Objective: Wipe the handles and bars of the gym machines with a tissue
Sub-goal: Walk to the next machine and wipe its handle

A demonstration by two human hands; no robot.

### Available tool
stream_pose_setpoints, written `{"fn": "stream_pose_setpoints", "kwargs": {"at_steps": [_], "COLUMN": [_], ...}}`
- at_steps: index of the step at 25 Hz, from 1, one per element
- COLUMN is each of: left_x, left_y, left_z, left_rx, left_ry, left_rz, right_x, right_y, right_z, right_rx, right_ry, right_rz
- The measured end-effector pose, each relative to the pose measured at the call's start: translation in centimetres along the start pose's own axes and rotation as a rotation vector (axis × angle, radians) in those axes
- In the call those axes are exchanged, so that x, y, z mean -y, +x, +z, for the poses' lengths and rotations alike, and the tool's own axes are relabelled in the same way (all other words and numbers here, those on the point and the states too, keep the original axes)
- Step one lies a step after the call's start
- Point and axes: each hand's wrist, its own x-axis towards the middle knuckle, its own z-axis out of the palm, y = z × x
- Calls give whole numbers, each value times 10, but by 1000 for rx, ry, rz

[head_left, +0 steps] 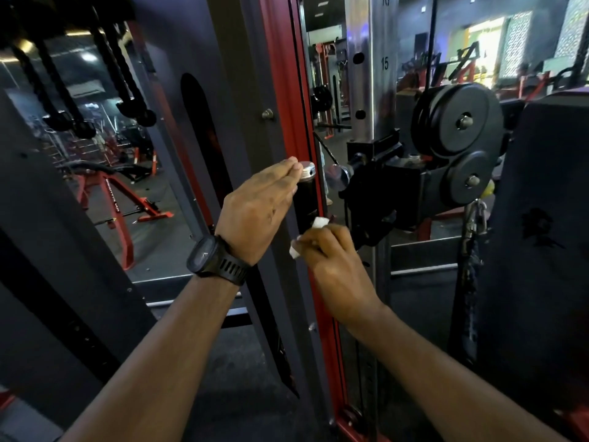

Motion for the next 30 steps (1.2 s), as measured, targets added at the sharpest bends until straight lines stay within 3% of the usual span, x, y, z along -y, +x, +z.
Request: {"fn": "stream_pose_setpoints", "kwargs": {"at_steps": [1, 4, 5, 7, 8, 10, 12, 14, 16, 20, 24, 26, 28, 30], "left_x": [-2, -13, -15, -12, -13, -12, -14, -13, -12, -12, -11, -13, -13, -12], "left_y": [0, -6, -5, -8, -10, -12, -10, -11, -12, -11, -10, -12, -12, -12], "left_z": [-1, 6, 4, 5, 6, 6, 7, 8, 9, 5, 4, 5, 6, 6], "left_rx": [-4, 20, 31, 66, 75, 81, 64, 64, 70, 93, 84, 77, 81, 76], "left_ry": [-20, -5, -12, 6, 7, 19, 35, 29, 47, 89, 98, 92, 85, 87], "left_rz": [-12, -57, -63, -79, -87, -86, -82, -78, -78, -67, -61, -78, -80, -60], "right_x": [-8, 0, 0, -5, -9, -8, 5, 17, 15, 4, -10, -14, -8, 2], "right_y": [-10, -20, -30, -48, -61, -70, -66, -47, -24, -20, -29, -31, -37, -30], "right_z": [4, 3, 6, 23, 33, 41, 45, 49, 51, 47, 41, 37, 29, 14], "right_rx": [49, 118, 80, -123, -140, -208, -335, -542, -723, -889, -802, -781, -713, -608], "right_ry": [88, -9, 122, 78, 48, 208, 504, 1154, 1633, 1684, 1454, 1224, 930, 840], "right_rz": [98, 156, 255, 240, 237, 540, 976, 1478, 1667, 1629, 1596, 1563, 1386, 1064]}}
